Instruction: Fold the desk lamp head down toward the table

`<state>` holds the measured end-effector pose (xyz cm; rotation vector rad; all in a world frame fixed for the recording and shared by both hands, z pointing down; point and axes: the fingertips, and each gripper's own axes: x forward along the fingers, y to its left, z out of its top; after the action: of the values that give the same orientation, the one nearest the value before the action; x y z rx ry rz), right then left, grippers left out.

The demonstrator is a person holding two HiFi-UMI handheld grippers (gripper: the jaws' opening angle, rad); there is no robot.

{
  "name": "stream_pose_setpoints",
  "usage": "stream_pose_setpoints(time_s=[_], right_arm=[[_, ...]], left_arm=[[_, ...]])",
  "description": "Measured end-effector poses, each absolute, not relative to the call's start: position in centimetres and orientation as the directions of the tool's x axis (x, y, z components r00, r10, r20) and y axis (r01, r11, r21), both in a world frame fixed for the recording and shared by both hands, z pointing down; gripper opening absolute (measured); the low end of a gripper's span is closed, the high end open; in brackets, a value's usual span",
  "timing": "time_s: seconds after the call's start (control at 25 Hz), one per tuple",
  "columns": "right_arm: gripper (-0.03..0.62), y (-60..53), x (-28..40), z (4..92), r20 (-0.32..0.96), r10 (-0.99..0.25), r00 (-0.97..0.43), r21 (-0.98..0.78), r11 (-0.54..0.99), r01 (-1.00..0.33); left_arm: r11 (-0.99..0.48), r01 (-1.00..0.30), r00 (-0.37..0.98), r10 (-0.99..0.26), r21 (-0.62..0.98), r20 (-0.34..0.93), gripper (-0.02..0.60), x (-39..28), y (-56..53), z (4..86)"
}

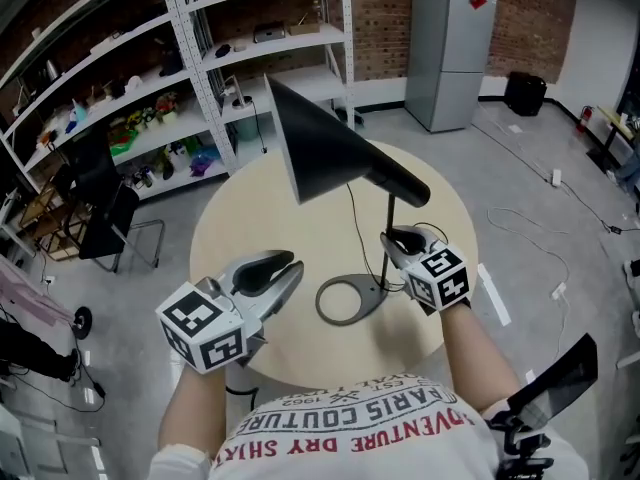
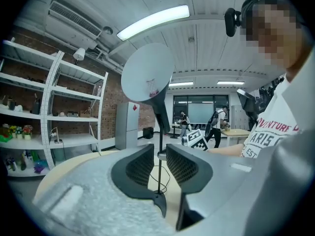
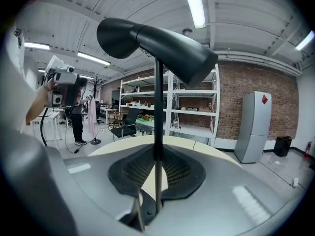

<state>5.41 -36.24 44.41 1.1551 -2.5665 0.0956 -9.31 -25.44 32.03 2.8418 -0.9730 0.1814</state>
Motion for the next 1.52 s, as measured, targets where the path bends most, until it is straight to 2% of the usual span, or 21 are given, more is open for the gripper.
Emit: stream_pose_setpoints(time_s=[0.2,0.48,0.8,0.96,1.04,1.24,1.52], right_arm=[[0.048,-36.3,5.2,44.6,0.315,-0.712,-0.628,0.074,0.678,-0.731],[0.048,-36.4,5.2,44.8,0.327,-0.7,-0.635,0.082,0.691,-0.718],[0.048,-36.5,5.1,45.2,0.336,-0.693,-0.638,0.088,0.697,-0.712],[0.048,-36.5,4.9,45.6,0.346,-0.686,-0.64,0.09,0.703,-0.705],[0.048,-36.5,4.8,46.0,0.349,-0.687,-0.637,0.091,0.702,-0.707],[0.048,-36.7,4.8,46.5,0.363,-0.682,-0.635,0.09,0.704,-0.705],[0.048,-37.1,5.2,47.2,0.363,-0.682,-0.635,0.089,0.703,-0.705]], left_arm=[[-0.797,-0.601,0.797,-0.595,0.048,0.098,0.133,-8.9,-25.2,27.4],[-0.823,-0.568,0.823,-0.568,0.008,0.005,0.16,-8.1,-25.8,20.9],[-0.819,-0.555,0.82,-0.568,-0.143,0.069,0.156,-6.8,-26.6,19.2],[-0.826,-0.548,0.825,-0.56,-0.133,0.076,0.143,-6.6,-26.7,19.4],[-0.828,-0.544,0.827,-0.556,-0.133,0.083,0.08,-6.4,-26.7,19.8],[-0.847,-0.512,0.843,-0.527,-0.139,0.108,0.02,-6.0,-26.4,20.5],[-0.827,-0.529,0.823,-0.555,-0.192,0.123,0.009,-5.6,-26.7,21.2]])
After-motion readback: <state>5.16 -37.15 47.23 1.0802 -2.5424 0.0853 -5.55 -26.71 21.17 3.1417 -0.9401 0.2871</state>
